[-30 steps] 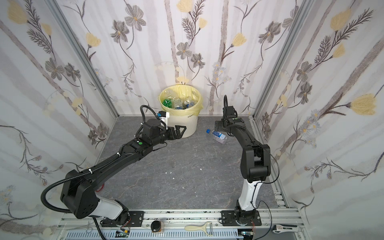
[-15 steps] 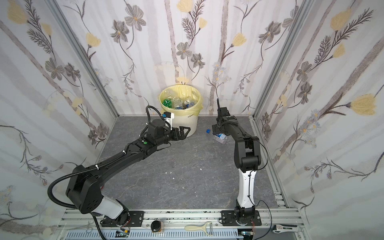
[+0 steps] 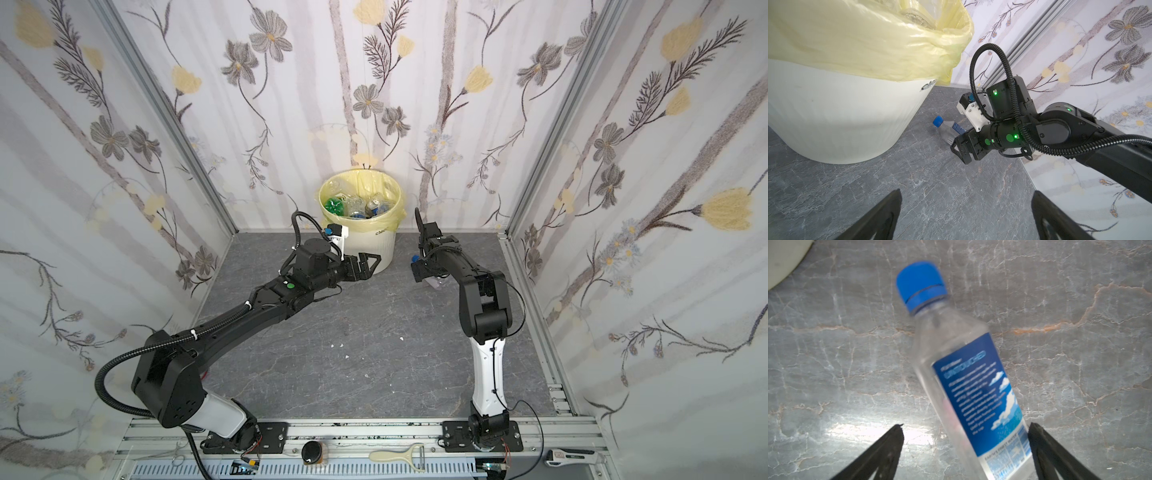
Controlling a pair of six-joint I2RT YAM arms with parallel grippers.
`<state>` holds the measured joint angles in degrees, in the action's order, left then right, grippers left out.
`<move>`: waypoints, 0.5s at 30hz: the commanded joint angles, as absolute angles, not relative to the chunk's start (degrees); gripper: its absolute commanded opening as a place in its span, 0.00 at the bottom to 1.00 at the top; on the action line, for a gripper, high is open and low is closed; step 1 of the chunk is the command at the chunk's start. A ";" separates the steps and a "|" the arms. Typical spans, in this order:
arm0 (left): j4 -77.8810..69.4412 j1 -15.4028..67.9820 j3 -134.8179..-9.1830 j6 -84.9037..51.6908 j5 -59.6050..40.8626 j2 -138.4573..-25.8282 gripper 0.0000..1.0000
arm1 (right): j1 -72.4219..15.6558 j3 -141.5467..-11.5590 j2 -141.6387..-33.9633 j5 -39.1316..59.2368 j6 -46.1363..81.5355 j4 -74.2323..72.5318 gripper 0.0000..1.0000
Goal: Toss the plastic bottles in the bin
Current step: 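Close the right gripper around the blue-cap Fiji bottle's middle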
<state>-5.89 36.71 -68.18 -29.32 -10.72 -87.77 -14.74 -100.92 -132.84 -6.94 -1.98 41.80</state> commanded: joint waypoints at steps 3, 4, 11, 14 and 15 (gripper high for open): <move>-7.73 36.66 -67.74 -29.50 -11.09 -87.45 1.00 | -16.51 -97.91 -128.85 -6.69 -1.77 40.98 0.92; -7.73 36.74 -67.76 -29.49 -11.16 -87.52 1.00 | -16.63 -97.24 -128.44 -7.29 -1.32 40.36 0.92; -7.73 36.65 -68.16 -29.51 -11.05 -87.72 1.00 | -16.76 -100.29 -132.62 -7.85 1.85 40.69 0.91; -7.72 36.69 -67.91 -29.43 -10.72 -87.39 1.00 | -16.95 -101.44 -133.53 -7.07 3.85 39.98 0.90; -7.73 36.61 -67.81 -29.35 -10.64 -87.31 1.00 | -17.05 -101.91 -133.82 -6.79 4.24 39.84 0.90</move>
